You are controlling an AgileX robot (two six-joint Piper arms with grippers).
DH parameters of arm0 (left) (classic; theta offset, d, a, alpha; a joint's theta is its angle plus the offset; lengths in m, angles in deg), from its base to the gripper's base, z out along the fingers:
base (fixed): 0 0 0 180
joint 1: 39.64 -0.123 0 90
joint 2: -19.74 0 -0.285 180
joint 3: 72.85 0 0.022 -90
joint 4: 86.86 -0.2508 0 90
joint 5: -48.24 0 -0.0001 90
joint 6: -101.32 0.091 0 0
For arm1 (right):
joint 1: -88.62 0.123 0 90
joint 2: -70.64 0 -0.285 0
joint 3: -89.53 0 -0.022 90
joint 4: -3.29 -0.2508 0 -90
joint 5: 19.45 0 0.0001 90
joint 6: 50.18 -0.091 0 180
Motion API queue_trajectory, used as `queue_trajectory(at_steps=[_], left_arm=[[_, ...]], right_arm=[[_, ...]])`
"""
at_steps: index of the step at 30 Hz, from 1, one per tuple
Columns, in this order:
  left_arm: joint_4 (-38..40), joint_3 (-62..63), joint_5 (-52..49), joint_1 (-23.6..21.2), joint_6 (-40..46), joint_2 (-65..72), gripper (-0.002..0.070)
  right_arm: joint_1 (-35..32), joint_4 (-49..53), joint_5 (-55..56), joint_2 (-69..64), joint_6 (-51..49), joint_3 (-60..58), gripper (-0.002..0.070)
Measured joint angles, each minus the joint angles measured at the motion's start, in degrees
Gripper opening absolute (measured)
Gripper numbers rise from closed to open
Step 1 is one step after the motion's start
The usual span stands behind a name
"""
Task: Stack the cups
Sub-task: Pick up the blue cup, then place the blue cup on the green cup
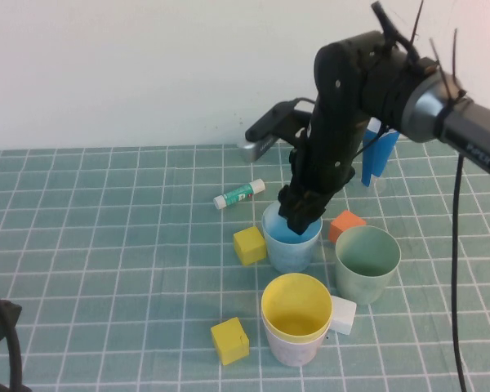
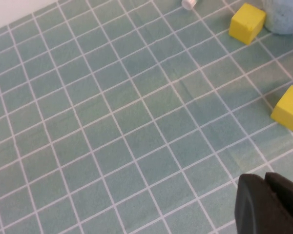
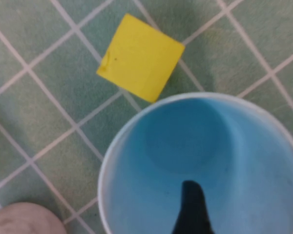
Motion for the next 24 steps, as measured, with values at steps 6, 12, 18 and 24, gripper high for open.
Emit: queue_trajectory(at_steps=[6,12,18,24], left_arm=[[-0.3,0.0,-0.2,0.0,-0.4,0.0,-0.0001],[-0.3,0.0,-0.4,0.0,-1.4,0.0,-0.0001],[-0.3,0.0,-0.4,0.0,-3.2,0.0,-0.0001],[-0.3,0.0,-0.4,0.0,-4.1,0.0,-0.0001]], right_arm=[[0.0,0.0,0.1,-2.5,0.0,0.0,0.0232],[0.0,0.2,0.1,-2.5,0.0,3.9,0.0022],[0.0,0.2,0.0,2.8,-0.1,5.6,0.0016],[-0.1,0.2,-0.4,16.0,-0.1,5.6,0.0016]])
